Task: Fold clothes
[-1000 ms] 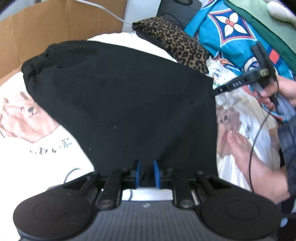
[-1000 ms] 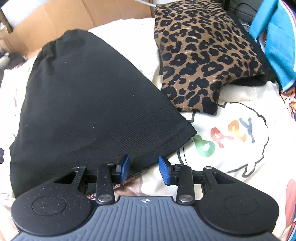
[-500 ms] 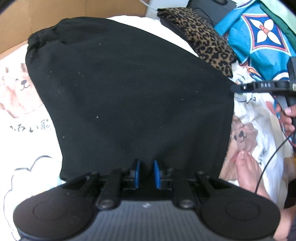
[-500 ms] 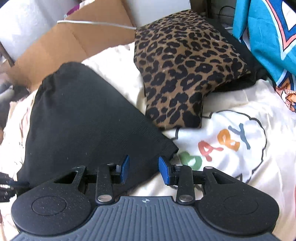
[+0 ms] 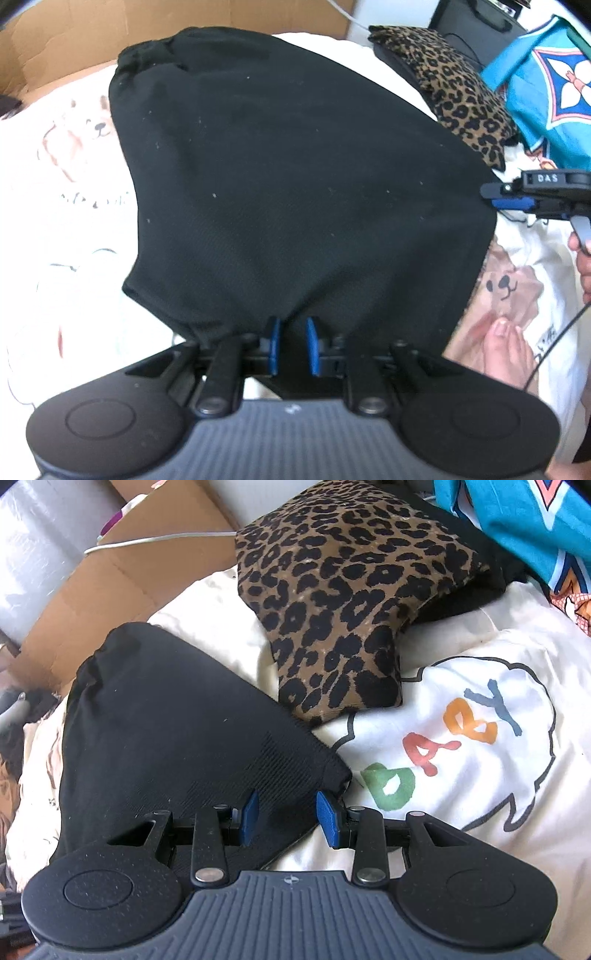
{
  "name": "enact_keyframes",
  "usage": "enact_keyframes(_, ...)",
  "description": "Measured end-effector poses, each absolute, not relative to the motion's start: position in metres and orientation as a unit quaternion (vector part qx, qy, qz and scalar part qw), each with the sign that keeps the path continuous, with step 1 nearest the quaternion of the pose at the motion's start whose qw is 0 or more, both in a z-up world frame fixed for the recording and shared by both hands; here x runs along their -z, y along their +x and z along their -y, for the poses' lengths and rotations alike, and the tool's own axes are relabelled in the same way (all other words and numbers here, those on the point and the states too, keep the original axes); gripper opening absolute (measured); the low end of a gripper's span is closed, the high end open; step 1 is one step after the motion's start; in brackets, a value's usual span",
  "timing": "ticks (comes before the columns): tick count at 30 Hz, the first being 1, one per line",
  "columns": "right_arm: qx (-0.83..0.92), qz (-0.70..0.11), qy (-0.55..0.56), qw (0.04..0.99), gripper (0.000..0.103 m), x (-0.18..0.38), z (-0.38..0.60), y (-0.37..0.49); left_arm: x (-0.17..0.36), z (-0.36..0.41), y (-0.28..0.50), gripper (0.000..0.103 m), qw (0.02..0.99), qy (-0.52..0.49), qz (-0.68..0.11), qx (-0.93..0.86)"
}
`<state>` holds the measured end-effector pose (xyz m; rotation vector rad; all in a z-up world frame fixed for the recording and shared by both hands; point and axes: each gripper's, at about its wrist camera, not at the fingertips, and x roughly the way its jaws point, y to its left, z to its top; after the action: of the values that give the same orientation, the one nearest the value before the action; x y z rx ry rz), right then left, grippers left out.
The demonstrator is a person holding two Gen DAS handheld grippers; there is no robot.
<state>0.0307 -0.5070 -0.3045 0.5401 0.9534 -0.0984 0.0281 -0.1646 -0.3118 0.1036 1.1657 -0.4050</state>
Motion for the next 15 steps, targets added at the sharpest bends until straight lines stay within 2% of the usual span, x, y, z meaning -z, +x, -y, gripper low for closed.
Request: enact_keyframes(15, 0.055, -0.446, 0.279, 0.849, 0.042, 0.304, 0.516, 0.032, 0.311, 0.155, 0.002, 0.017, 0.789, -0.025, -0.593, 0.161)
